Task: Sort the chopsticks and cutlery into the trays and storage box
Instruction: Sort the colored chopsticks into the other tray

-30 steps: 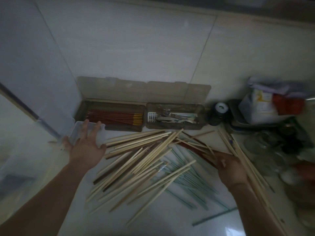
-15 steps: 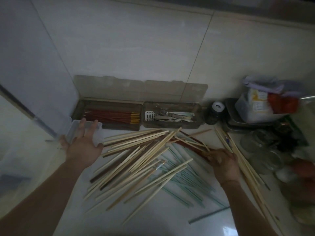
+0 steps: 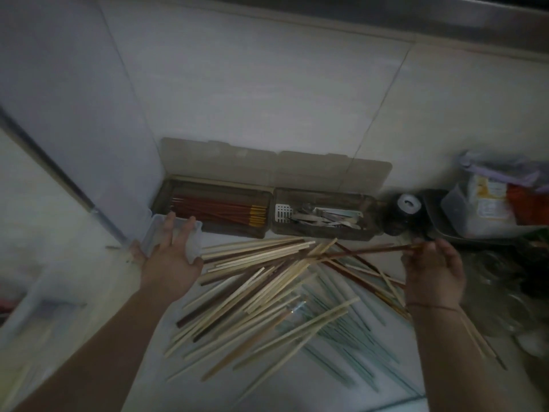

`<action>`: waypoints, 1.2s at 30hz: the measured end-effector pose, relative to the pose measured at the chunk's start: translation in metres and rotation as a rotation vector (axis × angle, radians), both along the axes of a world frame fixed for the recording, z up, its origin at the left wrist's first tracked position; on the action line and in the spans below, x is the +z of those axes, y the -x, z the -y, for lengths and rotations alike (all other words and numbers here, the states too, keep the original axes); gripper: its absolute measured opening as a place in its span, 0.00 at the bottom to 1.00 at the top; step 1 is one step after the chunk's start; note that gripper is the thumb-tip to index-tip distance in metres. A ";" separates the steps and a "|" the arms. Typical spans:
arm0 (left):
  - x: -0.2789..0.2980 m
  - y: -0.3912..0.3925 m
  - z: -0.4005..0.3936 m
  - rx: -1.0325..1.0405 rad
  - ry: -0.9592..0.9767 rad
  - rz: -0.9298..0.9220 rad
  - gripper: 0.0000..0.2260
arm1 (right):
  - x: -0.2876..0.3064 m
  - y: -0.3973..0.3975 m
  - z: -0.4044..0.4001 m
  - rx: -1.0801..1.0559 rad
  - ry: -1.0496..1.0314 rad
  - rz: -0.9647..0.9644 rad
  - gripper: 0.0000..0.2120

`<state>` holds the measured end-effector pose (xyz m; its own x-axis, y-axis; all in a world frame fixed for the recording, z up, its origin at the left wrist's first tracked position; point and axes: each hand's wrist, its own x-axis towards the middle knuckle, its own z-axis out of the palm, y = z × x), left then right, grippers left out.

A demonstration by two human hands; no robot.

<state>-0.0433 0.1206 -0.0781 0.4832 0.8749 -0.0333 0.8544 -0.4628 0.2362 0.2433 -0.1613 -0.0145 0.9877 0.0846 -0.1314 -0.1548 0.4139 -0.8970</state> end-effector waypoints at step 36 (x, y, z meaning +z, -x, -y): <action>-0.008 0.001 -0.004 -0.020 -0.038 -0.014 0.38 | -0.068 0.008 0.017 0.096 1.146 0.287 0.03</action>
<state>-0.0447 0.1246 -0.0862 0.5004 0.8658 -0.0075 0.8480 -0.4883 0.2060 0.2352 -0.1779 -0.0822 0.9894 0.1376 0.0464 0.1261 -0.6560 -0.7442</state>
